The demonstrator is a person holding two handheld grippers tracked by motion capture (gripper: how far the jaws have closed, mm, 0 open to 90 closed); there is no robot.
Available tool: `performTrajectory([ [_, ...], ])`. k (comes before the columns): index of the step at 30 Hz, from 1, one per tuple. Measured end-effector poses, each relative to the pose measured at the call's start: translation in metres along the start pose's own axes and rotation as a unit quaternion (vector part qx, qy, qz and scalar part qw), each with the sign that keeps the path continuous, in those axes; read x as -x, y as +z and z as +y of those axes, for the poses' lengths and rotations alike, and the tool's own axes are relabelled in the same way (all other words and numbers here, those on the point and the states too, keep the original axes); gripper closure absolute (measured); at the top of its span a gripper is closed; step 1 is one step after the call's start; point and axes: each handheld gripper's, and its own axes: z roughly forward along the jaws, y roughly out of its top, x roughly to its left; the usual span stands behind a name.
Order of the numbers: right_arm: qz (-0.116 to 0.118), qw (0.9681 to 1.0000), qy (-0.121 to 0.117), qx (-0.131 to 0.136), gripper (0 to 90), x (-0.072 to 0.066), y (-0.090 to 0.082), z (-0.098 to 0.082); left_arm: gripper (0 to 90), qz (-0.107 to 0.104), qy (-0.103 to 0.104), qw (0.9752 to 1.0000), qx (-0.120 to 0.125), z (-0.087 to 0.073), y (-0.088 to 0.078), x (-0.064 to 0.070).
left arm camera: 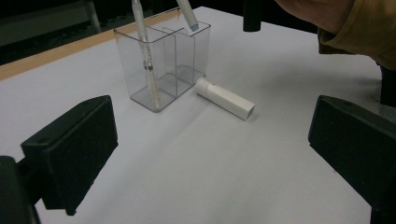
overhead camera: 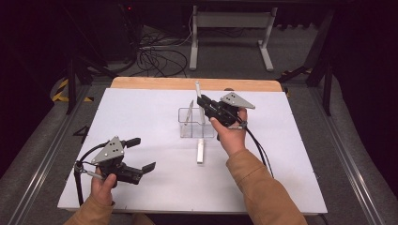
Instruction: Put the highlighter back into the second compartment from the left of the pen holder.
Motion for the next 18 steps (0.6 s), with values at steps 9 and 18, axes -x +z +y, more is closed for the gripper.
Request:
performTrajectory([
  [9, -0.010, 0.9999, 0.010, 0.008, 78.7, 0.0011, 0.0099, -0.0065, 2.2, -0.001, -0.002, 1.0000, 0.000, -0.0004, -0.0002, 0.0002],
  [18, -0.028, 0.9995, -0.012, 0.001, 59.1, -0.0032, 0.0061, -0.0050, 2.2, -0.001, 0.001, 1.0000, -0.001, -0.0006, 0.0004, 0.0003],
])
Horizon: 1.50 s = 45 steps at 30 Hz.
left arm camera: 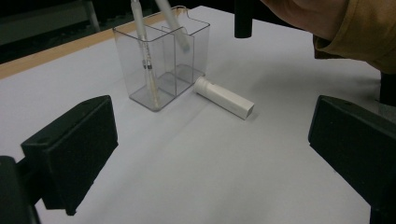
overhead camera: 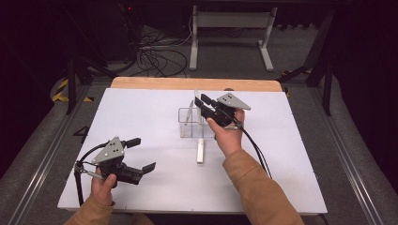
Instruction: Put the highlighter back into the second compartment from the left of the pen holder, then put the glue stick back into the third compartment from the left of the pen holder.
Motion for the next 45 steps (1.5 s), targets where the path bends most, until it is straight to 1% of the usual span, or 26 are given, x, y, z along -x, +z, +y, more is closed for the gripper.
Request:
performTrajectory([
  [2, -0.006, 0.9999, -0.009, -0.001, 54.8, -0.001, -0.004, 0.003, 2.2, 0.001, 0.000, 1.0000, 0.001, 0.000, 0.000, 0.000],
  [6, -0.007, 0.9999, -0.007, 0.000, 48.5, -0.002, -0.014, 0.011, 2.2, 0.004, -0.002, 1.0000, 0.002, 0.000, -0.002, 0.000],
  [11, -0.007, 0.9999, -0.012, -0.010, 46.1, -0.003, -0.027, 0.018, 2.2, 0.007, -0.002, 1.0000, 0.003, -0.001, -0.004, 0.000],
  [16, -0.003, 0.9997, -0.003, -0.025, 43.8, -0.004, -0.038, 0.022, 2.2, 0.006, -0.005, 1.0000, 0.006, -0.001, -0.005, 0.000],
  [19, -0.002, 0.9994, -0.002, -0.036, 43.8, -0.005, -0.043, 0.023, 2.2, 0.007, -0.006, 0.9999, 0.006, -0.002, -0.005, 0.000],
  [20, -0.003, 0.9993, -0.005, -0.037, 43.6, -0.005, -0.045, 0.024, 2.2, 0.007, -0.006, 0.9999, 0.007, -0.002, -0.006, 0.000],
  [22, -0.002, 0.9992, -0.003, -0.039, 43.0, -0.006, -0.048, 0.025, 2.2, 0.009, -0.003, 0.9999, 0.009, -0.002, -0.007, 0.000],
  [24, -0.003, 0.9991, -0.004, -0.042, 42.9, -0.006, -0.051, 0.026, 2.2, 0.009, -0.005, 0.9999, 0.009, -0.002, -0.007, 0.000],
  [27, 0.007, 0.9993, -0.005, -0.035, 42.5, -0.006, -0.055, 0.026, 2.2, 0.009, -0.005, 0.9999, 0.008, -0.002, -0.007, 0.000],
  [29, 0.008, 0.9993, -0.004, -0.037, 41.9, -0.006, -0.057, 0.025, 2.2, 0.010, -0.003, 0.9999, 0.010, -0.003, -0.008, 0.000],
  [33, 0.010, 0.9990, 0.000, -0.043, 42.1, -0.005, -0.061, 0.025, 2.2, 0.011, -0.007, 0.9999, 0.011, -0.003, -0.010, 0.001],
  [36, 0.016, 0.9990, -0.001, -0.042, 42.1, -0.005, -0.064, 0.026, 2.2, 0.013, -0.006, 0.9998, 0.012, -0.004, -0.011, 0.001],
  [38, 0.018, 0.9988, 0.003, -0.044, 42.4, -0.006, -0.065, 0.027, 2.2, 0.015, -0.004, 0.9998, 0.011, -0.004, -0.012, 0.001],
  [40, 0.023, 0.9984, 0.009, -0.050, 42.5, -0.006, -0.066, 0.027, 2.2, 0.016, -0.005, 0.9998, 0.012, -0.004, -0.012, 0.001],
  [44, 0.023, 0.9971, 0.015, -0.071, 43.1, -0.006, -0.067, 0.026, 2.2, 0.016, -0.008, 0.9998, 0.011, -0.005, -0.013, 0.002],
  [45, 0.020, 0.9965, 0.016, -0.079, 43.1, -0.006, -0.068, 0.026, 2.2, 0.016, -0.009, 0.9998, 0.010, -0.006, -0.013, 0.002],
])
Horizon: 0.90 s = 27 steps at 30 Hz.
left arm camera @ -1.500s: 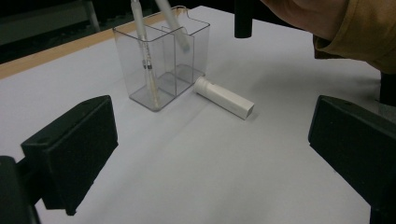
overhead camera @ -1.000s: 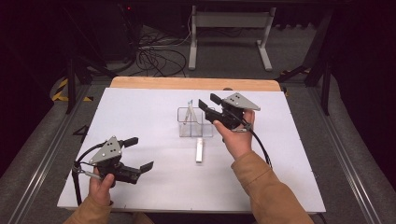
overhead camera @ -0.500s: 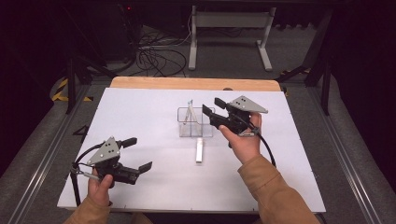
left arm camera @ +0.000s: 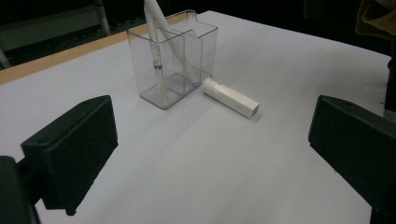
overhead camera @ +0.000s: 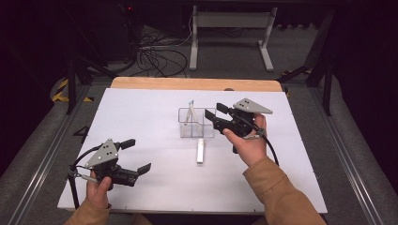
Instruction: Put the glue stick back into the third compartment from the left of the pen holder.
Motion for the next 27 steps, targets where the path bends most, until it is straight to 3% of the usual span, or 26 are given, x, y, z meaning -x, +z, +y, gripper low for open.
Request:
performTrajectory([
  [4, -0.005, 0.9996, 0.005, -0.026, 43.1, -0.001, 0.000, 0.000, 2.2, 0.002, 0.000, 1.0000, -0.001, -0.001, -0.002, 0.000],
  [6, -0.009, 0.9988, 0.018, -0.045, 43.3, -0.002, 0.000, 0.000, 2.2, 0.004, -0.002, 1.0000, -0.002, -0.002, -0.003, 0.000],
  [9, -0.019, 0.9969, 0.018, -0.074, 44.5, -0.005, 0.002, 0.000, 2.2, 0.006, -0.003, 1.0000, -0.003, -0.003, -0.005, 0.001],
  [16, -0.028, 0.9891, 0.034, -0.141, 44.6, -0.009, 0.010, -0.003, 2.2, 0.013, -0.003, 0.9999, -0.002, -0.005, -0.009, 0.001],
  [24, -0.023, 0.9867, 0.041, -0.156, 44.6, -0.011, 0.014, -0.005, 2.2, 0.017, -0.006, 0.9998, 0.000, -0.006, -0.011, 0.001],
  [27, -0.025, 0.9829, 0.055, -0.174, 44.7, -0.012, 0.015, -0.006, 2.2, 0.017, -0.005, 0.9998, -0.001, -0.006, -0.011, 0.001],
])
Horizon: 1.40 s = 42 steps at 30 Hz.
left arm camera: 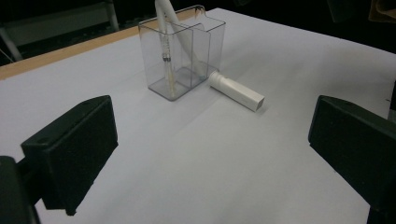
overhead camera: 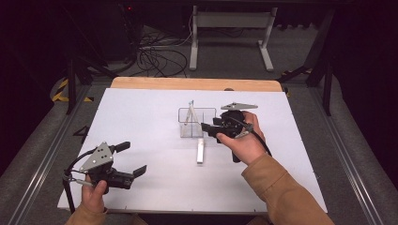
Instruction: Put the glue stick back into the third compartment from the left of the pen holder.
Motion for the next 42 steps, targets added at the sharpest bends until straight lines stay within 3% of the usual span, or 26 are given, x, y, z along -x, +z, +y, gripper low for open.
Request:
performTrajectory([
  [5, -0.003, 0.9983, 0.043, -0.040, 48.9, 0.002, 0.003, 0.000, 2.2, 0.001, 0.000, 1.0000, -0.002, -0.001, -0.001, 0.000],
  [7, -0.003, 0.9962, 0.064, -0.058, 49.2, 0.003, 0.005, 0.000, 2.2, -0.001, -0.004, 1.0000, -0.003, -0.002, -0.001, 0.001],
  [13, 0.001, 0.9916, 0.091, -0.092, 48.5, 0.004, 0.014, 0.000, 2.2, 0.003, -0.003, 1.0000, -0.002, -0.003, -0.003, 0.001],
  [22, 0.000, 0.9841, 0.116, -0.134, 47.6, 0.004, 0.030, -0.002, 2.2, 0.004, -0.005, 1.0000, -0.002, -0.003, -0.004, 0.002],
  [29, -0.002, 0.9750, 0.146, -0.167, 48.0, 0.004, 0.041, -0.004, 2.2, 0.004, -0.006, 1.0000, -0.001, -0.003, -0.005, 0.002],
  [42, -0.026, 0.9642, 0.159, -0.210, 50.1, 0.003, 0.056, -0.011, 2.2, 0.005, -0.004, 1.0000, -0.001, -0.003, -0.004, 0.002],
])
